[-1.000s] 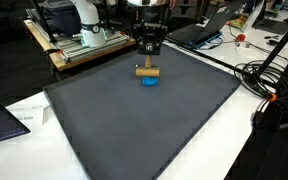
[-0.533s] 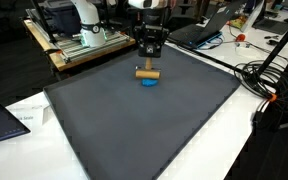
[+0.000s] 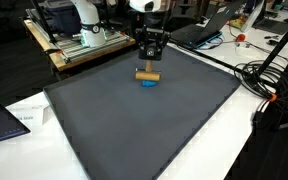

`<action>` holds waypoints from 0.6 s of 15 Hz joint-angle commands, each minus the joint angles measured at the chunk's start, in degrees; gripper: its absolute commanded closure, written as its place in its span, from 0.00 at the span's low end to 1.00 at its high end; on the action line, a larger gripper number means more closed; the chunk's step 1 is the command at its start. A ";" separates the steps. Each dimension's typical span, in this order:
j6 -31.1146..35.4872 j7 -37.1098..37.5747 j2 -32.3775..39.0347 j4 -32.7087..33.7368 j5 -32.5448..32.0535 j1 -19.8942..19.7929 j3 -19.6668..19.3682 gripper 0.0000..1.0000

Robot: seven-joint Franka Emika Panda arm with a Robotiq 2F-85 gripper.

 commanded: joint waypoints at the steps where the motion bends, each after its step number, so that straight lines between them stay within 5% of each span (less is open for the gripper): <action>1: 1.97 -0.32 3.98 1.50 -0.08 1.05 -1.65 0.78; 9: 4.79 -2.54 4.88 1.65 0.55 0.50 -2.65 0.78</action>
